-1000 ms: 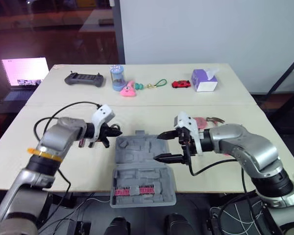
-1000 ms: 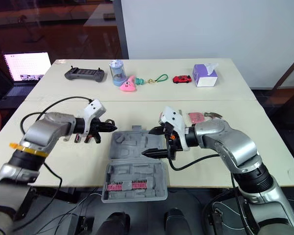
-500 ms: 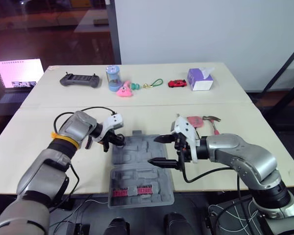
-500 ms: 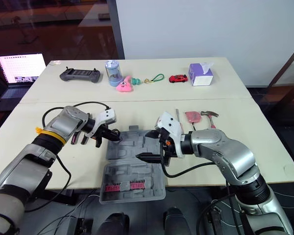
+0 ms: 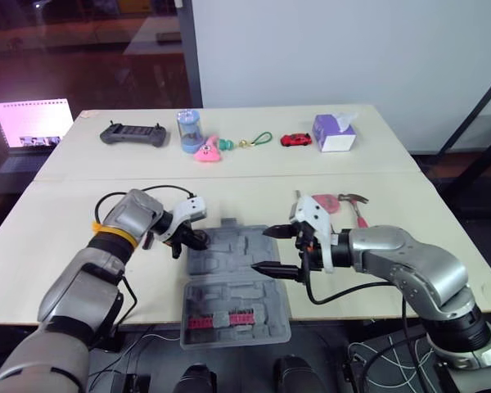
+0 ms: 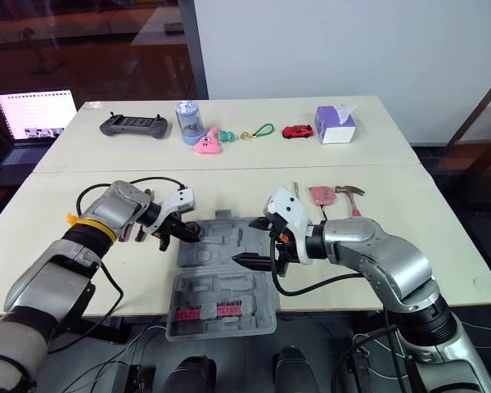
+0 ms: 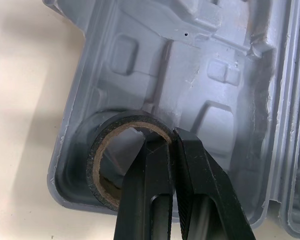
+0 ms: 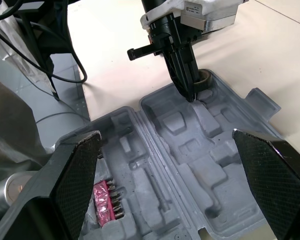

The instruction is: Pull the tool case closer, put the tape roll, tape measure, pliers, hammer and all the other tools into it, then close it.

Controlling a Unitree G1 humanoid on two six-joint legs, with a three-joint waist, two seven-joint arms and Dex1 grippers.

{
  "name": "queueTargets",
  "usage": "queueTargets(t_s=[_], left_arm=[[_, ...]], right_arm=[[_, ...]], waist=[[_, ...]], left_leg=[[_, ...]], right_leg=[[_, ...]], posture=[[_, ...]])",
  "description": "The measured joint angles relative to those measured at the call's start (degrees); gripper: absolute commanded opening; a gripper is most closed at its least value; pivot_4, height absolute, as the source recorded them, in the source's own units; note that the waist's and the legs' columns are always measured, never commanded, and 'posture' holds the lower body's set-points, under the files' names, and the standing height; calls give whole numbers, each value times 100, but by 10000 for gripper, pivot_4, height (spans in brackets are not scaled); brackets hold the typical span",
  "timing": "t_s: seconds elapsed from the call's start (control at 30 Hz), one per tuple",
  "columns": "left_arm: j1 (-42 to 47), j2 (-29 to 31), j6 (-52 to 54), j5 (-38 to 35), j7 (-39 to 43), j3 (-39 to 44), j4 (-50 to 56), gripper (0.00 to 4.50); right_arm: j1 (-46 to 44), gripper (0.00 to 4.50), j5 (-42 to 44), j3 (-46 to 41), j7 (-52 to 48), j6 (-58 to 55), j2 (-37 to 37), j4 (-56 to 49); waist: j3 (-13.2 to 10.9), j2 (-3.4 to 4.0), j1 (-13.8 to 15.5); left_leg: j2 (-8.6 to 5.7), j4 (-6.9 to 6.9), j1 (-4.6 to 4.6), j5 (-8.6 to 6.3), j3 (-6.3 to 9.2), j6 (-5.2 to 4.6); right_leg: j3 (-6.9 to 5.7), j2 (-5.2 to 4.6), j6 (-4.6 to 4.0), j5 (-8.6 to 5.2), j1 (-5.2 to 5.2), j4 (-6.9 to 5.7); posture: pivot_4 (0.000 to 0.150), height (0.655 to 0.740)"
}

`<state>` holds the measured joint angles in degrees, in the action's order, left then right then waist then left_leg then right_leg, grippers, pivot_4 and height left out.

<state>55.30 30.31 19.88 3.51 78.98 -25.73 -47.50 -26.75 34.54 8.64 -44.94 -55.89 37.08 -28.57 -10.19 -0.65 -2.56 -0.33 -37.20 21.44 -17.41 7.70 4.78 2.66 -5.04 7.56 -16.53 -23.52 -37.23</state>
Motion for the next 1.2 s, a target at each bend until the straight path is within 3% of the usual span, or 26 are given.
queueTargets(t_s=[0.03,0.13,0.3,0.67,0.9,1.0,1.2], left_arm=[[8,-8,3,16,10,3,-14,401],[37,-34,85,65,28,12,-48,10317],[60,42,120,209,70,11,135,34829],[-132,600,1143,106,249,261,2051,34829],[-875,519,1017,-737,-334,1448,2544,34829],[-1310,494,829,-1034,-515,1812,2653,26705],[-2107,274,404,-1219,-919,1988,2672,26705]], right_arm=[[-1,45000,0,0,7,0,0,0],[-20,45000,0,0,11,-2,0,1],[-41,45000,4,0,9,-10,12,2],[-89,45000,15,21,-96,-60,20,53],[-190,45000,13,43,-183,-57,26,131],[-213,45000,14,50,-217,-58,27,146],[-348,45000,12,91,-295,-59,37,202]], waist=[[0,0,0],[0,0,-1],[0,0,-1],[0,1,-11],[1,2,-16],[1,2,-5],[2,1,33]], left_leg=[[0,0,0,0,0,0],[0,-1,0,0,0,0],[0,-1,1,2,1,3],[0,-1,0,3,3,6],[1,-4,-1,13,5,23],[0,-5,-1,12,3,22],[0,-11,3,10,6,18]], right_leg=[[0,0,0,0,0,0],[0,0,0,0,0,-1],[0,0,0,0,-1,-2],[0,0,0,0,-1,-3],[0,-1,0,0,-2,-6],[1,-2,0,0,-1,-7],[-2,-2,0,0,-1,-9]], posture=[[1500,7400],[1500,7400],[1500,7400],[1500,7400],[1500,7400],[1500,7400],[1500,7400]])
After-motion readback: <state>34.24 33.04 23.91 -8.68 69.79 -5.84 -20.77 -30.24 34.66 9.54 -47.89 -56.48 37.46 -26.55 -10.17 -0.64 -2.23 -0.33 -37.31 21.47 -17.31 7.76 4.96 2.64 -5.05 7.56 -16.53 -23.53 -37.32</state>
